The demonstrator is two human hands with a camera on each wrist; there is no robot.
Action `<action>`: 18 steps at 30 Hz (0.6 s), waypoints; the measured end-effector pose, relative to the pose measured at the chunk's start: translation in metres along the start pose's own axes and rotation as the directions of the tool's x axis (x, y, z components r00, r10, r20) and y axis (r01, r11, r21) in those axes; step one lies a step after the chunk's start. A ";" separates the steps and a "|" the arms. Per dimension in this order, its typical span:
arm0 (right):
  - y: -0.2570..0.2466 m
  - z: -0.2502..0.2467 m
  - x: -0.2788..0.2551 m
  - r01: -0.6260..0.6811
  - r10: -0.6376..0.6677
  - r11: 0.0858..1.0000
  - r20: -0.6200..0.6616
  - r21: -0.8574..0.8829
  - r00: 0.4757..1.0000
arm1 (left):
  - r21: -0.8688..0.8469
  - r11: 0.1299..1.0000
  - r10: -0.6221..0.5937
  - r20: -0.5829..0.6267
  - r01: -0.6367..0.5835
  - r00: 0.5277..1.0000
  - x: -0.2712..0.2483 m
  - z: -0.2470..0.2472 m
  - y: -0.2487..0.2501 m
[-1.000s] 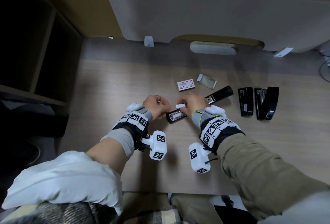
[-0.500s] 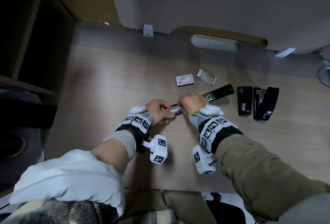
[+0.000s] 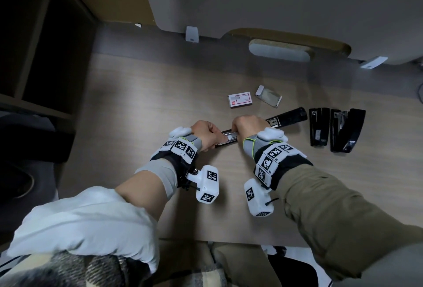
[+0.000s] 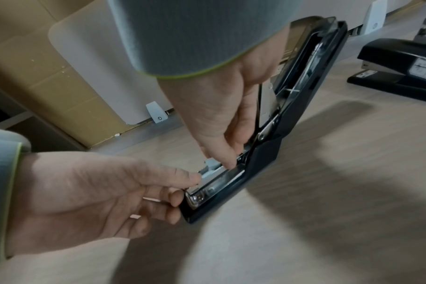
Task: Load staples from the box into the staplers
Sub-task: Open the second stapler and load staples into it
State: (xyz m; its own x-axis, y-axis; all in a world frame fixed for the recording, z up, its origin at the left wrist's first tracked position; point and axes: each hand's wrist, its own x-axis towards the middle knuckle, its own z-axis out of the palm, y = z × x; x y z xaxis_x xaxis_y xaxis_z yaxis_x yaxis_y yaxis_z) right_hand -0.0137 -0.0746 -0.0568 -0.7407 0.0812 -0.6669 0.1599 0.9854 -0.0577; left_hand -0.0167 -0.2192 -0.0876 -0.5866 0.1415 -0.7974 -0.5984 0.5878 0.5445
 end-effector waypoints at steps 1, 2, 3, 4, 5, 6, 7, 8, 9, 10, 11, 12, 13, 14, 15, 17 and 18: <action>0.000 -0.001 0.001 -0.006 0.006 1.000 0.012 0.012 1.000 | 0.012 1.000 -0.006 0.001 0.006 1.000 0.001 0.002 0.001; 0.000 -0.002 0.001 -0.004 0.004 1.000 0.021 0.013 1.000 | 0.023 1.000 -0.011 0.006 0.011 1.000 0.002 0.002 0.001; 0.000 -0.001 0.001 0.001 -0.001 1.000 0.026 0.001 1.000 | 0.030 0.999 -0.011 0.010 0.011 1.000 0.002 0.003 0.002; 0.000 -0.001 0.001 0.009 -0.008 1.000 0.026 -0.010 1.000 | 0.032 0.999 -0.012 0.012 0.012 1.000 0.002 0.003 0.002; 0.000 0.000 0.001 0.017 -0.017 1.000 0.023 -0.016 1.000 | 0.034 0.999 -0.013 0.014 0.013 1.000 0.001 0.003 0.002; 0.000 0.000 0.000 0.024 -0.024 0.999 0.023 -0.021 0.999 | 0.037 0.999 -0.017 0.015 0.016 1.000 0.001 0.003 0.003; 0.000 0.001 0.001 0.029 -0.029 0.999 0.024 -0.036 0.999 | 0.043 0.999 -0.019 0.017 0.018 1.000 0.001 0.003 0.004; 0.001 0.002 0.000 0.039 -0.038 0.998 0.018 -0.054 0.999 | 0.050 0.999 -0.019 0.021 0.018 1.000 0.001 0.003 0.004; 0.001 0.003 0.000 0.050 -0.049 0.996 0.012 -0.076 0.999 | 0.059 0.998 -0.018 0.026 0.017 0.999 0.000 0.003 0.005; 0.002 0.003 -0.002 0.063 -0.063 0.993 0.002 -0.099 0.998 | 0.062 0.998 -0.019 0.028 0.017 0.999 0.000 0.003 0.006; 0.002 0.003 -0.003 0.069 -0.070 0.990 -0.003 -0.120 0.998 | 0.059 0.998 -0.017 0.024 0.016 1.000 0.000 0.003 0.006; 0.003 0.003 -0.004 0.083 -0.086 0.988 -0.015 -0.134 0.996 | 0.052 0.999 -0.012 0.011 0.011 1.000 -0.001 0.001 0.006; 0.003 0.003 -0.004 0.097 -0.102 0.984 -0.025 -0.148 0.994 | 0.042 0.999 -0.002 -0.004 0.002 1.000 -0.001 0.000 0.004; 0.003 0.002 -0.005 0.105 -0.112 0.983 -0.034 -0.154 0.993 | 0.026 1.000 0.012 -0.019 -0.011 1.000 0.000 -0.003 0.001; 0.001 0.002 -0.003 0.101 -0.107 0.983 -0.035 -0.154 0.994 | 0.008 1.000 0.025 -0.034 -0.025 0.999 0.001 -0.004 -0.002; -0.004 0.002 -0.003 0.095 -0.103 0.982 -0.040 -0.165 0.994 | -0.014 0.998 0.062 -0.078 -0.063 0.995 0.004 -0.007 -0.008; -0.006 0.001 -0.002 0.104 -0.116 0.977 -0.057 -0.189 0.992 | -0.012 0.997 0.078 -0.103 -0.080 0.992 0.006 -0.008 -0.010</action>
State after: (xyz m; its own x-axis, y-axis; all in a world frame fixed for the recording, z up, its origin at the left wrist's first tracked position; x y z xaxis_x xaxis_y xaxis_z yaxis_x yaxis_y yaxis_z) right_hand -0.0126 -0.0809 -0.0554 -0.7904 -0.0254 -0.6120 -0.0436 0.9989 0.0148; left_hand -0.0186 -0.2309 -0.0953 -0.6845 0.1043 -0.7215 -0.5560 0.5654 0.6093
